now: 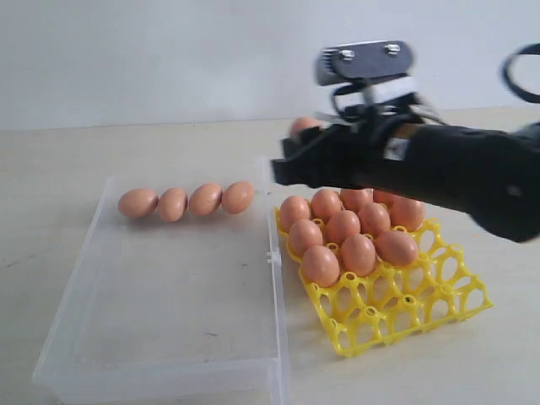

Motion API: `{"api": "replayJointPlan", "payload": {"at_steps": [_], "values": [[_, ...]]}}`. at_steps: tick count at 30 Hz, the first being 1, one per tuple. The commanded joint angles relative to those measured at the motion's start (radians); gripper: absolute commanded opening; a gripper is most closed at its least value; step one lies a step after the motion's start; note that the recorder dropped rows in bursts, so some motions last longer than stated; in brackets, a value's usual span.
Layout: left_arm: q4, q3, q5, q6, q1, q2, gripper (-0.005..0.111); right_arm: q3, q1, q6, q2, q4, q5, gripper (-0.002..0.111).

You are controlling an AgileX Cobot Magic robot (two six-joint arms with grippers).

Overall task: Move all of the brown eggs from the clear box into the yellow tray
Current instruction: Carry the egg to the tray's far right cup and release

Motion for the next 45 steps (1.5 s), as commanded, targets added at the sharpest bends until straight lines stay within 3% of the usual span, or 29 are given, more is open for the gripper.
{"api": "replayJointPlan", "payload": {"at_steps": [1, 11, 29, 42, 45], "values": [[-0.008, -0.004, -0.008, -0.005, 0.002, -0.006, 0.0, 0.171, -0.132, -0.021, -0.126, 0.01, -0.044, 0.0], [-0.008, -0.004, -0.008, -0.005, 0.002, -0.006, 0.0, 0.268, -0.311, -0.021, -0.033, 0.002, -0.155, 0.0], [-0.008, -0.004, -0.008, -0.005, 0.002, -0.006, 0.0, 0.266, -0.314, 0.013, 0.174, -0.012, -0.357, 0.0], [-0.008, -0.004, -0.008, -0.005, 0.002, -0.006, 0.0, 0.266, -0.314, 0.013, 0.223, -0.005, -0.363, 0.0], [-0.008, -0.004, -0.008, -0.005, 0.002, -0.006, 0.0, 0.266, -0.314, 0.013, 0.222, -0.005, -0.363, 0.007]]}}
